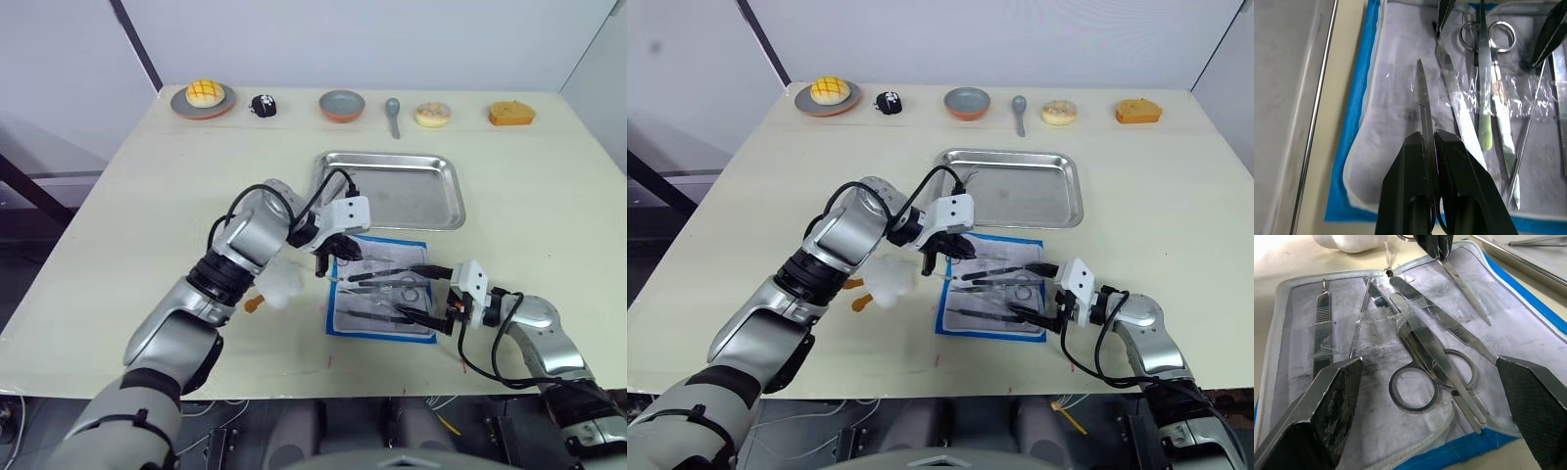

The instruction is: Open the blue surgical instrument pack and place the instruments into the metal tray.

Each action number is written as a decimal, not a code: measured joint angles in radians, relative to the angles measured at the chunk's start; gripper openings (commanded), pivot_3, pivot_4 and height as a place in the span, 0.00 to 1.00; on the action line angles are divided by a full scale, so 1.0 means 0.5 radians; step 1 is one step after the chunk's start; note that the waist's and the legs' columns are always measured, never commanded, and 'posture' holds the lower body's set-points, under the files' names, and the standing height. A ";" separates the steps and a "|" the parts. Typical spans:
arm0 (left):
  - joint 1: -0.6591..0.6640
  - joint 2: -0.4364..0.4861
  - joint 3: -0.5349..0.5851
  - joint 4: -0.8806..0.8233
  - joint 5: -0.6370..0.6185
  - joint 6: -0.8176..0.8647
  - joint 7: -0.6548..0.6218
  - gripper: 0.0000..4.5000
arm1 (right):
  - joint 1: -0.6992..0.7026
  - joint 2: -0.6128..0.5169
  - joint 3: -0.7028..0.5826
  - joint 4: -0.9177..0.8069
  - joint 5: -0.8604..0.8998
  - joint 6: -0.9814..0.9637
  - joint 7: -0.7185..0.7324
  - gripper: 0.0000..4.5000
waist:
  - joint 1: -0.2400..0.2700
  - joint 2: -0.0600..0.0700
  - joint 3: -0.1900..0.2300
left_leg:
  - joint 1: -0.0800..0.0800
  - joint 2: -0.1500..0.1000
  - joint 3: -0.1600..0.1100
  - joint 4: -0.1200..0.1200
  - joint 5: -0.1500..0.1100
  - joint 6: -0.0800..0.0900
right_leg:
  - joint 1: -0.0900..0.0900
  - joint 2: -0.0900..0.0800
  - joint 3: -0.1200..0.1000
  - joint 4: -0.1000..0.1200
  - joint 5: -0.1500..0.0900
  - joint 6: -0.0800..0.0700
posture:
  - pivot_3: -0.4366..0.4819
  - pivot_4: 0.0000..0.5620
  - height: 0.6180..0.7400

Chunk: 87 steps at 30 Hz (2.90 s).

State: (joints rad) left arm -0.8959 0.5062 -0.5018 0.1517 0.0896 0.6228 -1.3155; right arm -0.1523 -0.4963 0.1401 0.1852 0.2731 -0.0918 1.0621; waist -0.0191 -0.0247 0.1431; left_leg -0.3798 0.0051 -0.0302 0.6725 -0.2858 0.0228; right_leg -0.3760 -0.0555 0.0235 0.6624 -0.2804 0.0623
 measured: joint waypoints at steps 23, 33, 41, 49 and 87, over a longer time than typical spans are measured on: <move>0.036 0.381 0.047 -0.206 -0.117 0.003 -0.119 0.01 | -0.011 0.008 0.000 0.024 -0.001 -0.004 0.008 1.00 | -0.001 -0.005 -0.003 | 0.001 0.001 0.000 0.000 0.000 0.000 | 0.000 0.001 0.000 0.000 0.000 -0.001 | 0.48 0.27 1.00; 0.034 0.469 0.193 -0.243 -0.269 0.093 -0.149 0.01 | -0.011 0.006 0.000 0.025 -0.002 -0.005 0.017 1.00 | 0.000 -0.005 -0.003 | 0.000 0.002 0.000 0.000 0.000 0.000 | 0.000 0.001 0.000 0.000 0.000 -0.001 | 0.48 0.27 1.00; -0.145 0.028 0.596 -0.102 -0.461 0.410 0.402 0.01 | -0.015 0.006 0.001 0.033 -0.002 -0.008 0.036 1.00 | 0.000 -0.010 -0.006 | 0.000 0.002 -0.002 0.000 0.000 0.000 | 0.000 0.001 0.000 0.001 0.000 -0.001 | 0.48 0.27 1.00; -0.144 -0.384 0.833 -0.043 -0.463 0.532 1.149 0.01 | -0.012 -0.004 -0.002 0.035 -0.002 -0.008 0.035 1.00 | 0.008 -0.011 -0.006 | 0.000 0.001 -0.003 0.001 0.001 -0.001 | 0.000 -0.002 0.000 0.002 0.000 -0.001 | 0.48 0.27 1.00; -0.429 -0.977 1.012 1.672 -0.186 -0.294 2.361 0.01 | -0.014 -0.020 -0.002 0.035 0.001 -0.007 0.038 1.00 | 0.011 -0.012 -0.007 | 0.000 -0.006 -0.003 -0.001 0.005 -0.010 | 0.000 -0.007 -0.002 0.000 0.000 0.000 | 0.48 0.27 1.00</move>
State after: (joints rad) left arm -1.1105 0.0178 0.0043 0.9877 -0.0033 0.4760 -0.1350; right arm -0.1595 -0.5061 0.1391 0.2026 0.2736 -0.0952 1.0812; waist -0.0138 -0.0307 0.1395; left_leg -0.3800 0.0020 -0.0317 0.6721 -0.2831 0.0176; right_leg -0.3761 -0.0591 0.0223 0.6626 -0.2802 0.0623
